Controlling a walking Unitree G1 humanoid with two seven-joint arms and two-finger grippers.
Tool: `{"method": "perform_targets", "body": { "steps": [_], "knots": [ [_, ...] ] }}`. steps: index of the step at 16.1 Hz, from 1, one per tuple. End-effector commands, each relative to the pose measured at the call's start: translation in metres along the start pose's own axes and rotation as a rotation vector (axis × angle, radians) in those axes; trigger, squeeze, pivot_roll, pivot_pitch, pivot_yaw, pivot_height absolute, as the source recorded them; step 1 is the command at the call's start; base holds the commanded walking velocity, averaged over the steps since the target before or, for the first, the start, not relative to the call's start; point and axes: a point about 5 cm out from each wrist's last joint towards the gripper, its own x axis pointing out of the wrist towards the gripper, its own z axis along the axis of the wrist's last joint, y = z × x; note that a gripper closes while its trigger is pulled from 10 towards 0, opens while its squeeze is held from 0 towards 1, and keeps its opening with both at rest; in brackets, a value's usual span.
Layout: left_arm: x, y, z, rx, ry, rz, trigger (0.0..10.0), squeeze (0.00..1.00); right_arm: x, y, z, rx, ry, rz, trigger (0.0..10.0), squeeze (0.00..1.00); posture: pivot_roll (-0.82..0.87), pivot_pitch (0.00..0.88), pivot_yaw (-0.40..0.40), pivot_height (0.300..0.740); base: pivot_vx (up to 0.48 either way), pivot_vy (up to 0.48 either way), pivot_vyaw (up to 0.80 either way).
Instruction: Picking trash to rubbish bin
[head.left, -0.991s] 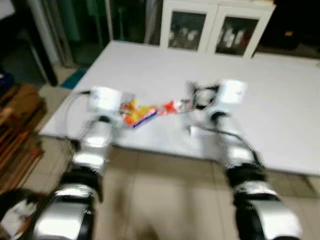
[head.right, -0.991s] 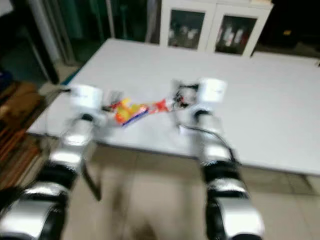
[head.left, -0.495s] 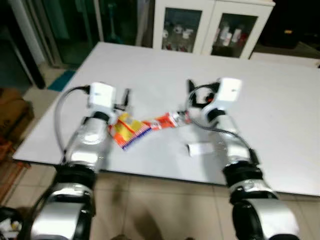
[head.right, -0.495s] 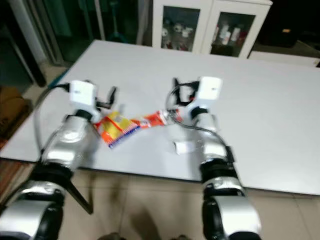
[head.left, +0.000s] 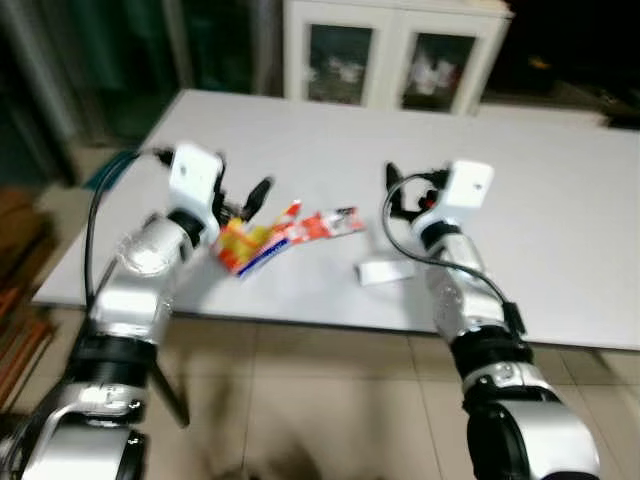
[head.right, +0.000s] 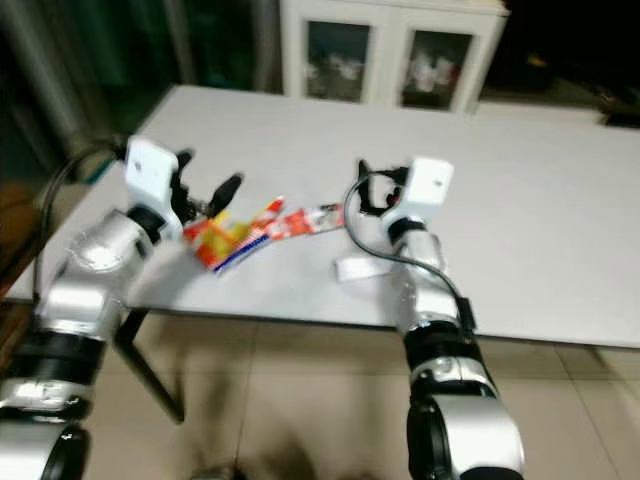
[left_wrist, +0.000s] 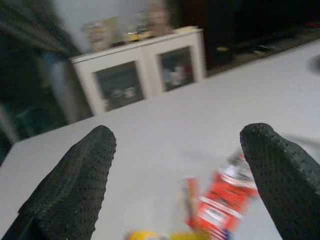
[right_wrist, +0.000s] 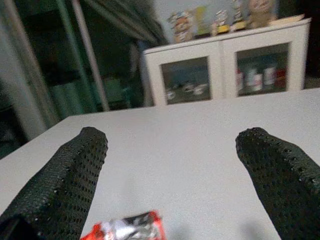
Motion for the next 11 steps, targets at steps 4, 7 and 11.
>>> {"method": "perform_targets", "body": {
  "steps": [4, 7, 11],
  "knots": [
    [-0.009, -0.014, -0.007, 0.088, 0.168, -0.203, 10.0, 0.0, 0.001, 0.004, 0.0, 0.004, 0.002, 0.009, 10.0, 0.0, 0.07, 0.044, -0.059, 0.74, 0.0, 0.0, 0.0],
    [-0.009, -0.018, -0.021, 0.113, 0.269, -0.172, 10.0, 0.0, 0.0, 0.002, -0.001, 0.007, 0.005, 0.007, 10.0, 0.0, 0.06, 0.044, -0.057, 0.74, 0.0, 0.0, 0.0],
    [-0.012, -0.018, -0.032, 0.208, 0.359, -0.182, 10.0, 0.0, -0.002, 0.013, -0.003, 0.008, 0.038, 0.14, 10.0, 0.0, 0.06, 0.046, -0.056, 0.74, 0.0, 0.0, 0.0]
  ]
}}
